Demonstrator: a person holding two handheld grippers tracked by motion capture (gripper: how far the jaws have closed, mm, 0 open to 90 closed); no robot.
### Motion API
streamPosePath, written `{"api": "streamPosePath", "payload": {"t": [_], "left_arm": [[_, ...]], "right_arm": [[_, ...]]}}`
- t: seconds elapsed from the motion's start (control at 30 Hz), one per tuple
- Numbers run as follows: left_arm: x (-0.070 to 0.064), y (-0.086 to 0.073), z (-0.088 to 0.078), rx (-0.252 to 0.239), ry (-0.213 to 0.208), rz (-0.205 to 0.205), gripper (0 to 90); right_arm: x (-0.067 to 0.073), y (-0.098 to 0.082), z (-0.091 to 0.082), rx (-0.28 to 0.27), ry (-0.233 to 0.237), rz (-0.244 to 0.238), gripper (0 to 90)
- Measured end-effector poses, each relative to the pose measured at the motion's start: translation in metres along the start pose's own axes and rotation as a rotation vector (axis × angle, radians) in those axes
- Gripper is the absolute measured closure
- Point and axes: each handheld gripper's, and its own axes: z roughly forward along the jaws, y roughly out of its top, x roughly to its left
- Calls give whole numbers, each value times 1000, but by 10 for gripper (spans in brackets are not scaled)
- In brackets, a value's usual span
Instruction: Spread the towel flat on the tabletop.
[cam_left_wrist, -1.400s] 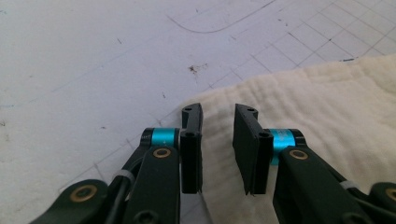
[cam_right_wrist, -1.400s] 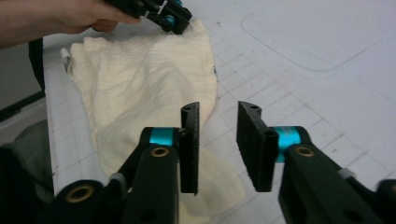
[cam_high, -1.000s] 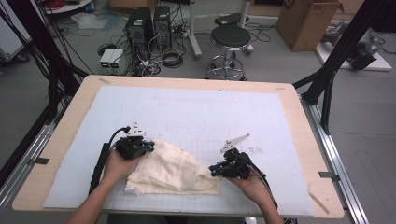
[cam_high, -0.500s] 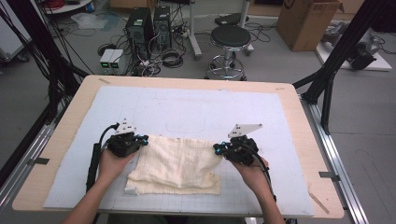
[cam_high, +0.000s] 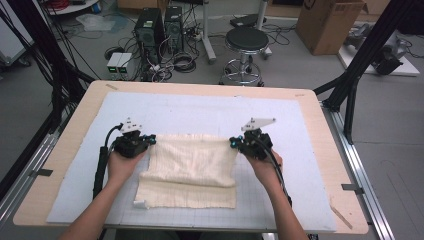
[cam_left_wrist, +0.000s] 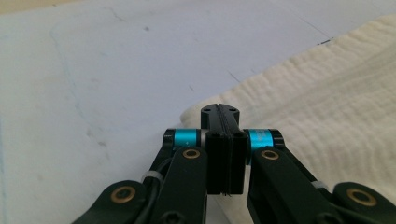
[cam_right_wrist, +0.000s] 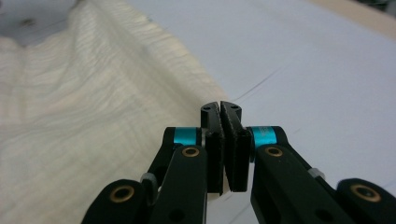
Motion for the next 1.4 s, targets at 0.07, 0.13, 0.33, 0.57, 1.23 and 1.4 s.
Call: {"api": "streamPosePath", "payload": {"t": [0.07, 0.13, 0.33, 0.57, 1.23, 1.4], "left_arm": [[2, 18, 11, -41, 52, 27, 877], [5, 29, 19, -36, 45, -2, 719], [11, 20, 17, 6, -4, 3, 682], [3, 7, -12, -33, -63, 28, 641], [-36, -65, -77, -22, -217, 148, 526], [-43, -84, -84, 9, -266, 159, 503]], "right_arm": [[-14, 17, 8, -14, -94, 6, 804], [-30, 26, 17, -17, -140, 56, 665], [-28, 9, 18, 17, -38, 103, 595], [-6, -5, -1, -41, 24, 66, 542], [61, -77, -38, -67, 241, -80, 472], [69, -95, -38, -27, 281, -92, 524]]}}
